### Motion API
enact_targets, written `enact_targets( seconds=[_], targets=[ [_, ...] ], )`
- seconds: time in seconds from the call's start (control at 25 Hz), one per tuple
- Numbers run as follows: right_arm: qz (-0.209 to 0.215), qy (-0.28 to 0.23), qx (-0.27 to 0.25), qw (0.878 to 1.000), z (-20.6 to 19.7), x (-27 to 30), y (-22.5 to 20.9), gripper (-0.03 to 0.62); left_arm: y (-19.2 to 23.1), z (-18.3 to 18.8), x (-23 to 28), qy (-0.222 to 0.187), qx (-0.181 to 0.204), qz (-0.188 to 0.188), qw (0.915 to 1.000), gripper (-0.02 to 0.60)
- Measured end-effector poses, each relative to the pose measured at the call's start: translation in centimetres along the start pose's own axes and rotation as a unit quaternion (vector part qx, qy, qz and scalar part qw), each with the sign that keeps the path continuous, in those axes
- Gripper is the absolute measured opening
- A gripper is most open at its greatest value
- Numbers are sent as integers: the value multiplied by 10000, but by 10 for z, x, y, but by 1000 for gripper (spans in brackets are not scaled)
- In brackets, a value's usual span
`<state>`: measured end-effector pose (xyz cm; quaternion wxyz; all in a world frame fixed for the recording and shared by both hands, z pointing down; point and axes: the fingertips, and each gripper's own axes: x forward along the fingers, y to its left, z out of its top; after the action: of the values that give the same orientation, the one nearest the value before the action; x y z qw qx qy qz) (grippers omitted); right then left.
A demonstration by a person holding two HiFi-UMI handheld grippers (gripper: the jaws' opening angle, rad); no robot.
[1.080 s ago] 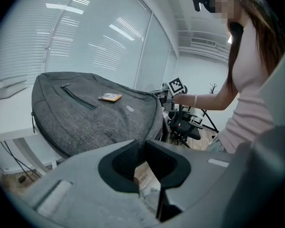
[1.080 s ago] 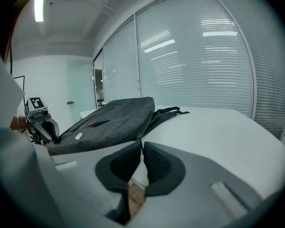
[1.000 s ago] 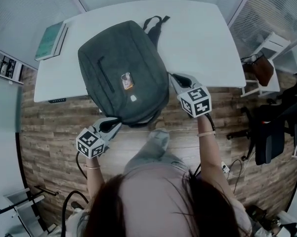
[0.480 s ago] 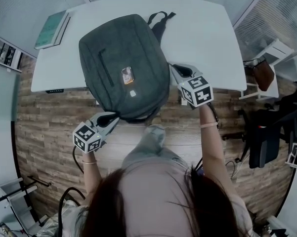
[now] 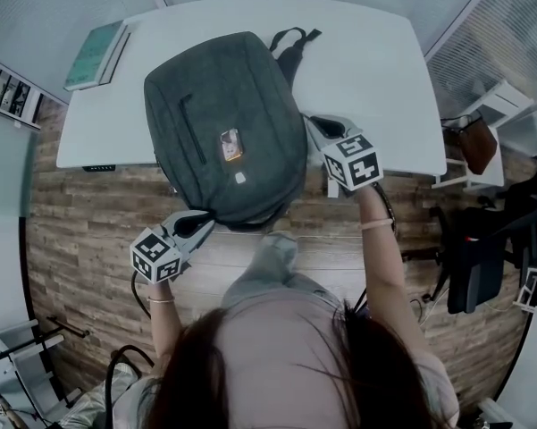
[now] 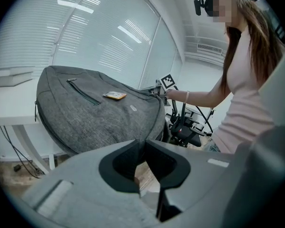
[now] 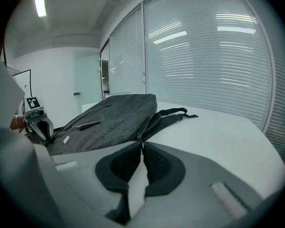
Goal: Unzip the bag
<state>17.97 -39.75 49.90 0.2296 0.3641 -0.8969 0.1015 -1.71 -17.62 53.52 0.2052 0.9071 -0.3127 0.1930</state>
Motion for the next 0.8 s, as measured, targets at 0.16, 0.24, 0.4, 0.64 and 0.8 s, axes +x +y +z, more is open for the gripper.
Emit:
enact_targets(
  seconds=[0.16, 0.24, 0.4, 0.64, 0.8],
  targets=[
    [1, -15, 4, 10000, 4, 5, -2, 21, 1, -2, 1, 5, -28, 34, 10000, 46],
    [14, -5, -11, 10000, 5, 7, -3, 21, 1, -3, 1, 36, -40, 33, 10000, 44],
    [66, 2, 10, 10000, 9, 12, -5, 23, 0, -4, 1, 69, -89, 32, 9999, 43],
    [126, 12, 73, 9999, 16, 22, -12, 23, 1, -4, 4, 90, -159, 10, 9998, 41],
    [121, 86, 0, 9999, 20, 27, -19, 37, 2, -4, 5, 72, -213, 17, 9997, 41]
  ],
)
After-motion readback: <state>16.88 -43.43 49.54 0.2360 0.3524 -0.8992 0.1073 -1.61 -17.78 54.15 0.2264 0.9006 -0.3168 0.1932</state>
